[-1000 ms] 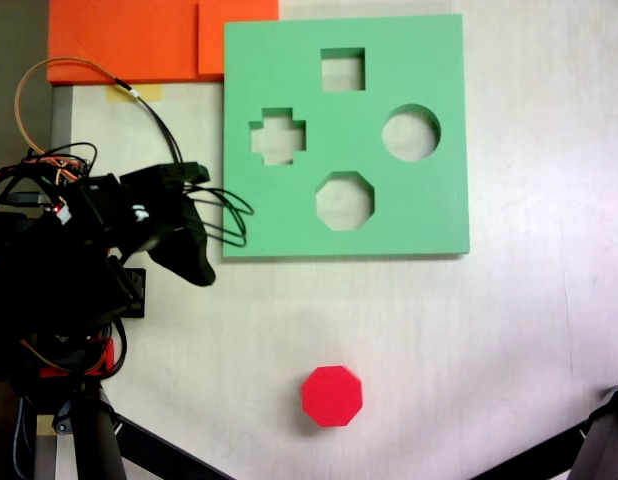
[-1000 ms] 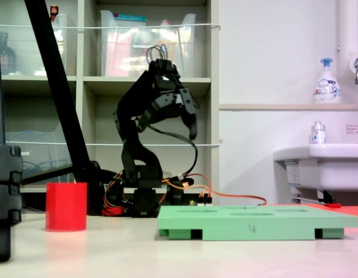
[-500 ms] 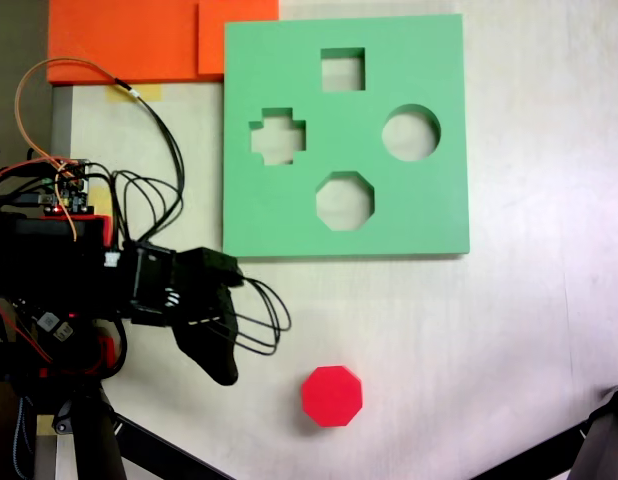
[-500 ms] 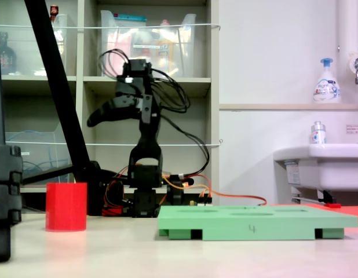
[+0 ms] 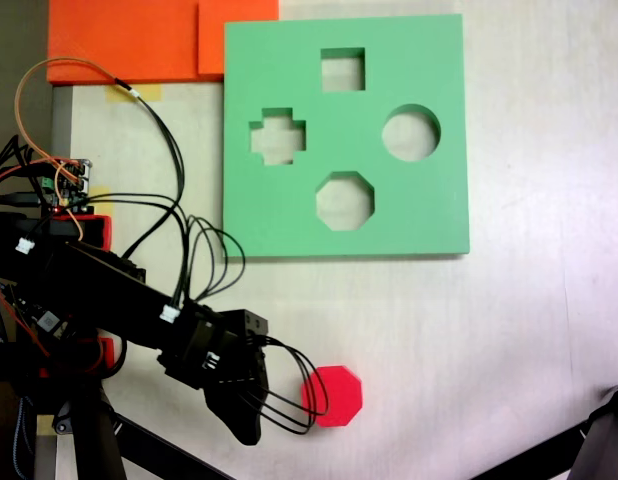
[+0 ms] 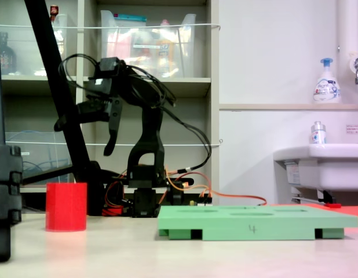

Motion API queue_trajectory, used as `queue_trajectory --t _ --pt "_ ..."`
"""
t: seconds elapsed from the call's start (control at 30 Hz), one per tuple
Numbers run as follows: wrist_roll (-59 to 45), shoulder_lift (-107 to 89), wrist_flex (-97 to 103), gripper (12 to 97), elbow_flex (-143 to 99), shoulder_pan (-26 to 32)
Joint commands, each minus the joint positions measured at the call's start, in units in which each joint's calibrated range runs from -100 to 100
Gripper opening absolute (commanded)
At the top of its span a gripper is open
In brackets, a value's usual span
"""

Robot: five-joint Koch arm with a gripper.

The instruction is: Put the octagonal pillar block into the corresponding hole

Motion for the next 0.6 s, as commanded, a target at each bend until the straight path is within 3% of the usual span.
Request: queue_trajectory --t 0.0,0.57 --pt "-1.2 1.6 -4.3 76.8 4.2 -0.5" --pt "-2.5 8.2 -4.3 77.0 10.8 -1.9"
